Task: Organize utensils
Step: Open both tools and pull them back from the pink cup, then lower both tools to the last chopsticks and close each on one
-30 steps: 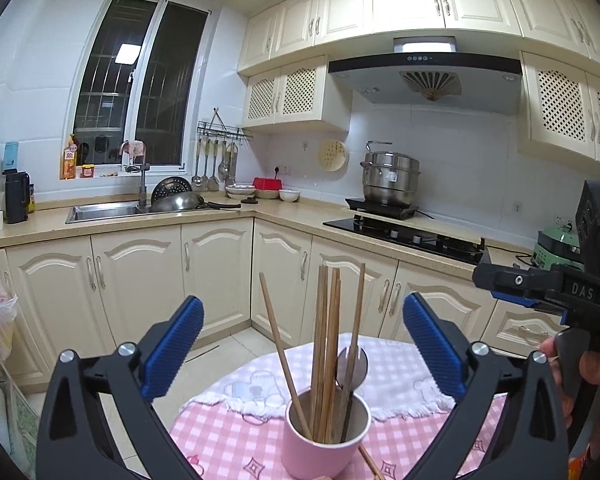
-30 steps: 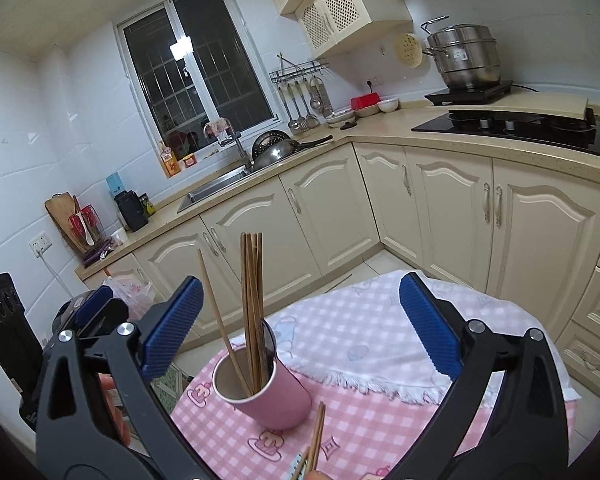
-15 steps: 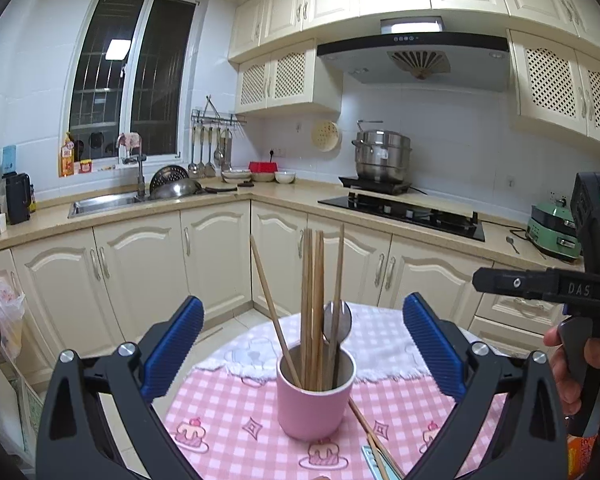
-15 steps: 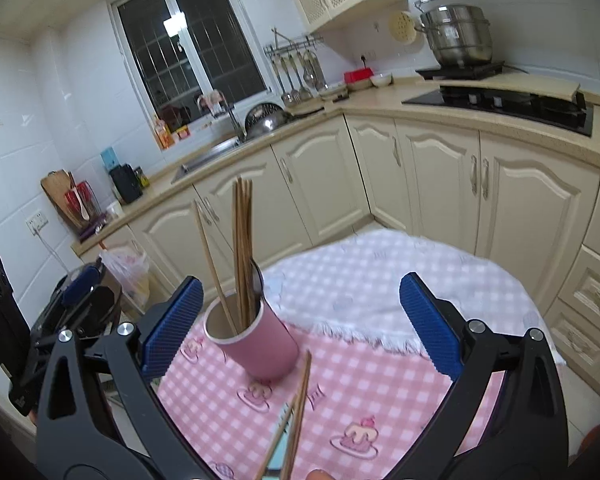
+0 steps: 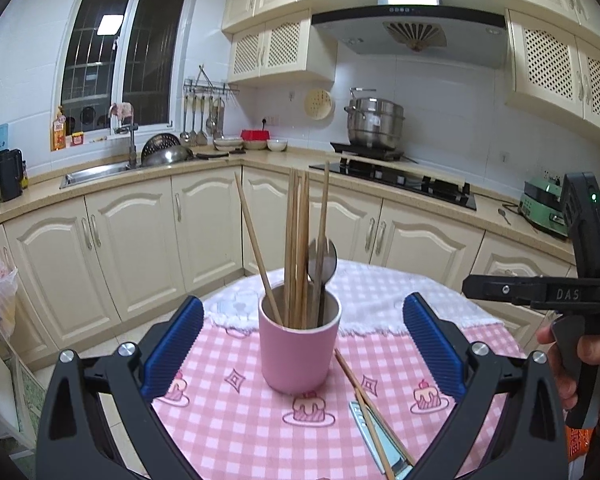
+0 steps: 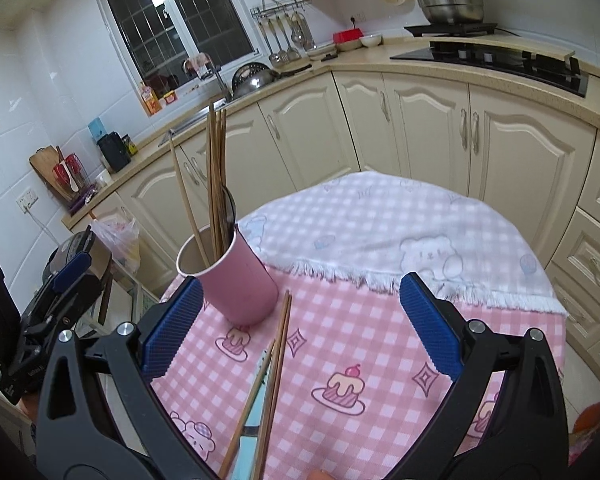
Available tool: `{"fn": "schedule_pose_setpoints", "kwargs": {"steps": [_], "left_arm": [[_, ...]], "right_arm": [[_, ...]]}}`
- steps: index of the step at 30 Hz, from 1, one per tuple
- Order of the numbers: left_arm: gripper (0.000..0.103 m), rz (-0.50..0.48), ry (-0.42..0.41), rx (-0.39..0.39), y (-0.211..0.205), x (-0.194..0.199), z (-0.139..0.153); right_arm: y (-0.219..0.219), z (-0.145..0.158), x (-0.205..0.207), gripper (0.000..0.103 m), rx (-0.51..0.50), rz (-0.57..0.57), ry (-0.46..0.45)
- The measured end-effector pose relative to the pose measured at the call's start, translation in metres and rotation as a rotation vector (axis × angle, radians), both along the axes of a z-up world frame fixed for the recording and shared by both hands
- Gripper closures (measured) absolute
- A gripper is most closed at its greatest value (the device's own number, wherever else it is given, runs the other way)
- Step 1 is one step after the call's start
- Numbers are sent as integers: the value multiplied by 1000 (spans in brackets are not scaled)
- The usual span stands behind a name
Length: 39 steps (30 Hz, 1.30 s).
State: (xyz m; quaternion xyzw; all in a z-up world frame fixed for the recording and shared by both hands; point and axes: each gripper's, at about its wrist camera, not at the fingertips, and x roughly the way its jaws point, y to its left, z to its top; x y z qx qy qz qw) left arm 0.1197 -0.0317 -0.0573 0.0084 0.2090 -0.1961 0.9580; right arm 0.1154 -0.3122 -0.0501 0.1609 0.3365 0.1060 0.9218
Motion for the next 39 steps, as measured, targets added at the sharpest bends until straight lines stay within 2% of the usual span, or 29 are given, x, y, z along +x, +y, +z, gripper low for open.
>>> {"fn": "schedule_pose_setpoints", "kwargs": {"steps": [6, 12, 23, 29, 35, 39], "left_arm": [[5, -15, 49, 4, -3, -3, -15], [5, -34, 114, 34, -12, -8, -41], [5, -43, 219, 134, -22, -17, -90], [5, -11, 261, 166, -15, -15, -105], [5, -29, 286, 198, -18, -19, -116], [5, -61, 290, 213, -27, -24, -119]], "right_arm": [[7, -14, -2, 6, -11, 35, 47], [14, -45, -2, 6, -24, 75, 141], [39, -94, -14, 6, -132, 191, 262], [59, -110, -14, 7, -197, 244, 282], [68, -120, -13, 8, -294, 253, 290], [56, -120, -13, 9, -281, 229, 304]]}}
